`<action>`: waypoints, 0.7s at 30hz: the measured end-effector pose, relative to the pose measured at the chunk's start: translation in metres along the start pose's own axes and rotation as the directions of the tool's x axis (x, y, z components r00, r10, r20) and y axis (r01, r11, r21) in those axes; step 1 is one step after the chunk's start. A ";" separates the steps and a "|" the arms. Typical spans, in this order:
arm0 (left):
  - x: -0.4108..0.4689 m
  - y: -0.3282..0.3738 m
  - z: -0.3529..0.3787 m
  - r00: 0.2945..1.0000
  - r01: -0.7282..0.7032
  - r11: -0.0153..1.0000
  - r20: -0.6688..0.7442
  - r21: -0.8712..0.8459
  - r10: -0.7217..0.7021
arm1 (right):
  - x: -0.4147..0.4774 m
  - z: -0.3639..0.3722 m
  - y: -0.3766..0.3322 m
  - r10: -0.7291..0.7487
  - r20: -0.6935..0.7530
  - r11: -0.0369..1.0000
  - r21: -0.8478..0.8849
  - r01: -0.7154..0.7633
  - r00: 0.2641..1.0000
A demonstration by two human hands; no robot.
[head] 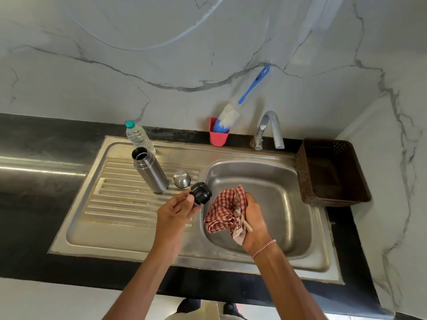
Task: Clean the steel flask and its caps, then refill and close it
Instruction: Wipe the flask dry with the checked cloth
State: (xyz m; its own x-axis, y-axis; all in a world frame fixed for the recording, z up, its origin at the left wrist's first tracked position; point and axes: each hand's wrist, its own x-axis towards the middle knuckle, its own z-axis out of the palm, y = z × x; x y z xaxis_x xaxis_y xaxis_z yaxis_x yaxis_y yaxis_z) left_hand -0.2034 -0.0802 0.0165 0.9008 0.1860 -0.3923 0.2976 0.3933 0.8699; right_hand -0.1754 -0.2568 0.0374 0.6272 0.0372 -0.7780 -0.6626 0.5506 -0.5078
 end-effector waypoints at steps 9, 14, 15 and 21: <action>-0.004 -0.016 -0.054 0.991 0.129 0.907 0.091 -0.402 -0.100 | 0.011 0.004 0.023 0.041 -0.031 0.999 0.020 -0.041 0.999; 0.007 -0.015 -0.079 0.997 0.071 0.971 0.018 -0.229 -0.069 | 0.020 0.008 0.033 0.073 -0.004 0.996 0.047 -0.073 0.997; 0.011 -0.015 -0.083 0.998 0.058 0.992 -0.018 -0.114 -0.060 | 0.022 0.008 0.034 0.079 0.001 0.996 0.051 -0.079 0.997; 0.049 -0.028 -0.092 0.986 0.002 0.802 -0.137 0.597 0.099 | 0.033 0.020 0.040 0.106 -0.030 0.994 0.034 -0.105 0.994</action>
State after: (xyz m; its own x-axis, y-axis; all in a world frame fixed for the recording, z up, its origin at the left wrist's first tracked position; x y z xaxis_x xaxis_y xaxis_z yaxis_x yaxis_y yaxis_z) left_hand -0.1962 0.0008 -0.0542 0.8741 0.3454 -0.3416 0.4295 -0.2212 0.8755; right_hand -0.1733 -0.2169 -0.0009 0.5411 0.0706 -0.8380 -0.7103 0.5719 -0.4104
